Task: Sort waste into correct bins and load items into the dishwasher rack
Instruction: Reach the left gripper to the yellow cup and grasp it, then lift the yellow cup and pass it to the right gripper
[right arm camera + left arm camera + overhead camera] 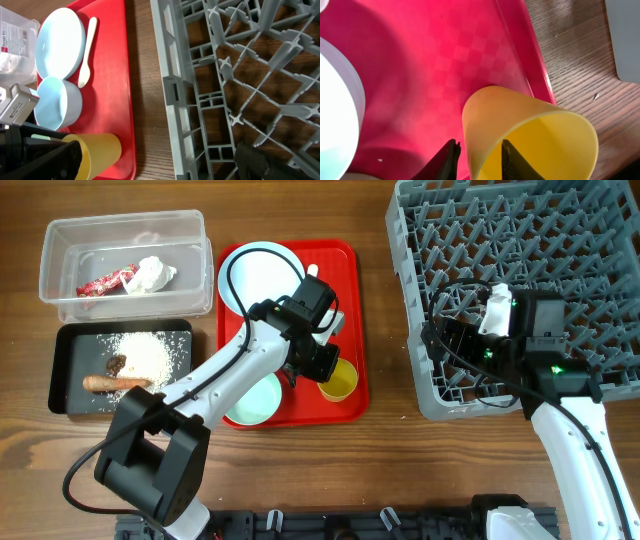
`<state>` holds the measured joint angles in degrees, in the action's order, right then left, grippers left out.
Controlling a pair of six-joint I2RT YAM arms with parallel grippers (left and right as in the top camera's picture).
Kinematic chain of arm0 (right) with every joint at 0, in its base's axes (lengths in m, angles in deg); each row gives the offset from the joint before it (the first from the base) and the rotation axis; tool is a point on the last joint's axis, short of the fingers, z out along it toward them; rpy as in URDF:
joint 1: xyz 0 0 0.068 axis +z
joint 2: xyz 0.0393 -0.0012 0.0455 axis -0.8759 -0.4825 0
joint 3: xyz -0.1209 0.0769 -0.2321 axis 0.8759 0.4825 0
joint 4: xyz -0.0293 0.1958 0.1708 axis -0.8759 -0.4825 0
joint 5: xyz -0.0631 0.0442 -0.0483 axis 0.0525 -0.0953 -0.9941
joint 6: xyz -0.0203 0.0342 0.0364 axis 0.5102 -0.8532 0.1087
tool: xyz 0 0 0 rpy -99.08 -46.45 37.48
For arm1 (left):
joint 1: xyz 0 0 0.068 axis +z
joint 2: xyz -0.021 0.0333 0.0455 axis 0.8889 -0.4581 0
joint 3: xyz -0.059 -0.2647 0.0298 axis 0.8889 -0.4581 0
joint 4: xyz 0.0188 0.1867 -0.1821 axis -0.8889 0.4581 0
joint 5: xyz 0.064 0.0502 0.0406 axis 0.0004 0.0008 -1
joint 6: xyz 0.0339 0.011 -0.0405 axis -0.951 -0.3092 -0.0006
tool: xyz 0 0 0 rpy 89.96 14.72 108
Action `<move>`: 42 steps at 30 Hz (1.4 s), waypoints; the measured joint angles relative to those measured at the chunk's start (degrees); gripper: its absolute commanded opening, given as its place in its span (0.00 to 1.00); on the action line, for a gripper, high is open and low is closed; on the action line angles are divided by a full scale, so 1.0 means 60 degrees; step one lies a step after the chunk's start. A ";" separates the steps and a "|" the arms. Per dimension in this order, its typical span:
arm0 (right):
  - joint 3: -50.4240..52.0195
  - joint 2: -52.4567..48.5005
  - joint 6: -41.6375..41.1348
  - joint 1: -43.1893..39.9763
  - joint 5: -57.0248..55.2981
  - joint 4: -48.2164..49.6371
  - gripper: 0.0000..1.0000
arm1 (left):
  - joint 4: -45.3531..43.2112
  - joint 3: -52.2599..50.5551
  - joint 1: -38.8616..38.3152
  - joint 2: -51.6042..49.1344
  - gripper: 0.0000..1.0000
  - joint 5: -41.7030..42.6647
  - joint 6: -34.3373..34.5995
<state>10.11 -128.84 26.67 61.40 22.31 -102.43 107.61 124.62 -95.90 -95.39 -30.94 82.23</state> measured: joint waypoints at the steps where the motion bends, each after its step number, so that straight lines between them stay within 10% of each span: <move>1: 0.0000 0.0000 0.0000 0.0000 0.0004 0.0000 1.00 | 0.0000 0.0000 0.0000 0.0000 0.04 0.0007 0.0091; 12: 0.0000 0.0000 -0.0033 -0.0004 0.0947 0.0535 1.00 | 0.0015 0.0000 0.0310 0.0058 0.04 0.0630 0.0142; 30: -0.0007 -0.0040 -0.0678 0.0517 0.6313 0.6535 1.00 | -0.2335 0.0015 0.4317 0.1479 0.04 1.0357 0.0204; 42: -0.0007 -0.0849 -0.0827 0.2157 0.7486 0.8546 0.90 | -0.2626 0.0015 0.4328 0.1479 0.04 1.2353 0.0208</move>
<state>10.06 -133.94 21.71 74.34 67.23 -51.15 91.85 124.71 -69.94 -86.51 43.18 83.48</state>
